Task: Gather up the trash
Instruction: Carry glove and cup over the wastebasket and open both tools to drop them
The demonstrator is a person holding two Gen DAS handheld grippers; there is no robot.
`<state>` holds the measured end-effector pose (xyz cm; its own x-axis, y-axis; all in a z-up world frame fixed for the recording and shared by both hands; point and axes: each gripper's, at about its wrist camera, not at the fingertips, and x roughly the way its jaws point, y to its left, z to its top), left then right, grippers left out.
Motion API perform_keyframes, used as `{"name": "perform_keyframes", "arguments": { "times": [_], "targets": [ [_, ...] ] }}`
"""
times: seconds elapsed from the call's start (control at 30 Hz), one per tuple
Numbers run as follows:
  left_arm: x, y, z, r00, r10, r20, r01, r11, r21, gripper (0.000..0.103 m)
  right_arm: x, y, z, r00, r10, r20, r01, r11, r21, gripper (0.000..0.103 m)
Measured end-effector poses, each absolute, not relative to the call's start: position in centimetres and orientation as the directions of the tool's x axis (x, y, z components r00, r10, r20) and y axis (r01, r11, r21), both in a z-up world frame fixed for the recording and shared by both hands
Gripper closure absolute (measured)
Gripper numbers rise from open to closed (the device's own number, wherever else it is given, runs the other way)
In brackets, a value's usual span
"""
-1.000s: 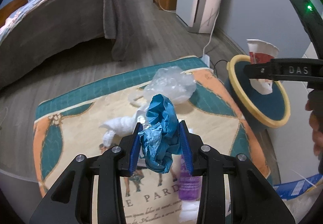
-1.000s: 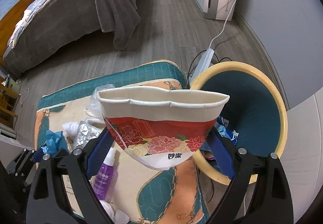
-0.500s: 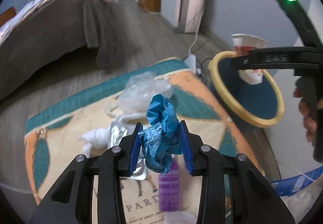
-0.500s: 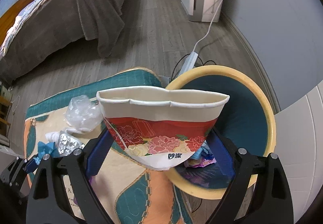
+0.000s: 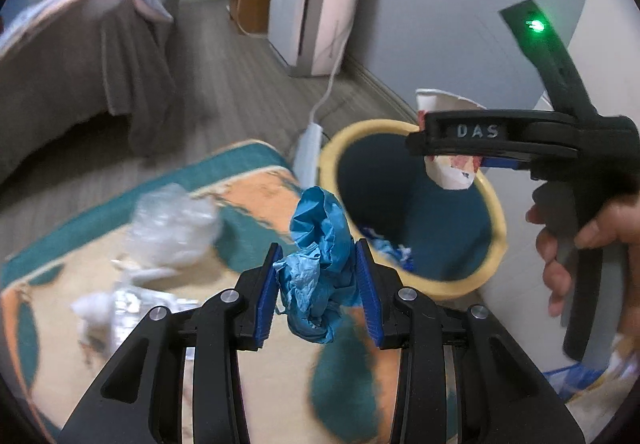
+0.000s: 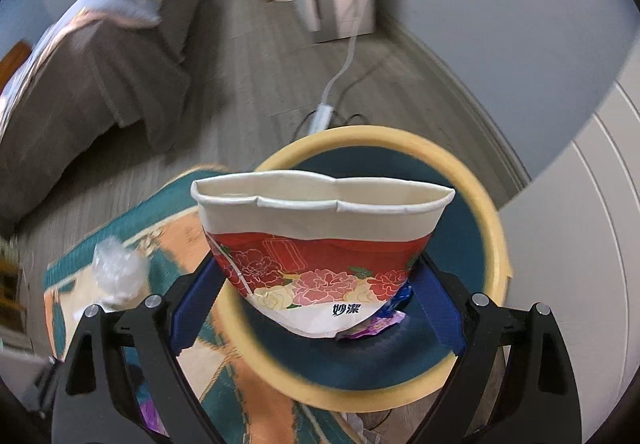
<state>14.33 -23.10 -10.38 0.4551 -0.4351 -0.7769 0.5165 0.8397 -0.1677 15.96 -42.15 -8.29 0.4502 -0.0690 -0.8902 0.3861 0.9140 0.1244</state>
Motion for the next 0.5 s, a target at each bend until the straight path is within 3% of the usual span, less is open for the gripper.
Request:
{"name": "perform_keyframes", "arguments": {
  "times": [0.5],
  "targets": [
    [15.1, -33.0, -10.7, 0.465, -0.457, -0.758, 0.622, 0.778, -0.087, 0.064, 14.2, -46.6, -8.0, 0.453, -0.158, -0.877, 0.563, 0.814, 0.144, 0.013]
  ]
}}
